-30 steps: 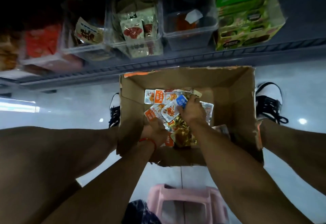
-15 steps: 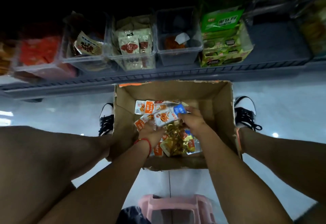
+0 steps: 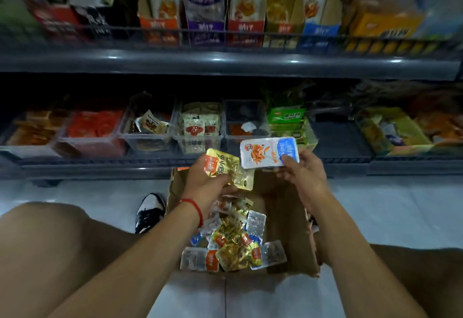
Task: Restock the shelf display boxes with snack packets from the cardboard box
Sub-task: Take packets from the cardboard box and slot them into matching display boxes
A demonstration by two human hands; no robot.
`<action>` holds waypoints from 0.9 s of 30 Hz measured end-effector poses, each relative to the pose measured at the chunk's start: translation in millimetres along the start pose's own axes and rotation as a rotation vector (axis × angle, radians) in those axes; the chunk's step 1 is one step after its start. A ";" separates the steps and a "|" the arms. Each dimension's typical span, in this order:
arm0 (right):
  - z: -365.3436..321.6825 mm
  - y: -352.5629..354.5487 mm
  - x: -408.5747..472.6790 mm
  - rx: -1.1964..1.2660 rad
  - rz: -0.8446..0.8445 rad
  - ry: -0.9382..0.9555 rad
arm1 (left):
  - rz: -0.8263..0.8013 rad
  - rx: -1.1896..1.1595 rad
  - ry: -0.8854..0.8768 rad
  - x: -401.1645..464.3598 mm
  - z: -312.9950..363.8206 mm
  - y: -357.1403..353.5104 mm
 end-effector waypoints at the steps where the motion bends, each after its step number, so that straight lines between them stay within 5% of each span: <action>1: -19.1 4.3 -6.3 -0.077 0.042 0.070 | 0.034 0.022 -0.033 0.0 10.3 6.7; 5: -84.1 -19.2 -55.3 -0.554 0.139 0.461 | 0.050 0.132 -0.186 -3.9 50.1 8.2; 9: -99.6 -80.9 -103.2 -0.797 0.079 0.807 | -0.153 -0.016 -0.228 -12.6 74.3 -41.5; 14: -127.7 -78.0 -91.6 -0.489 -0.110 0.470 | -0.339 -0.210 -0.256 -8.3 109.9 -60.6; 18: -134.3 -77.1 -83.7 -0.249 -0.289 0.199 | -0.284 0.222 -0.468 12.4 151.3 -49.3; 23: -141.9 -54.0 -65.6 0.044 -0.277 0.061 | -0.263 0.403 -0.506 43.2 190.9 -45.1; 27: -155.9 -43.3 -56.0 0.038 -0.237 0.100 | -0.345 0.333 -0.506 56.2 204.1 -59.2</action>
Point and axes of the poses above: each hand's wrist, its own x-axis towards the middle knuckle, its own y-axis out of the back of the hand, z = x × y, the point moved 10 cm from there along x, towards the middle knuckle, and after that the axes turned 15 degrees about -y, right-handed, at the moved point
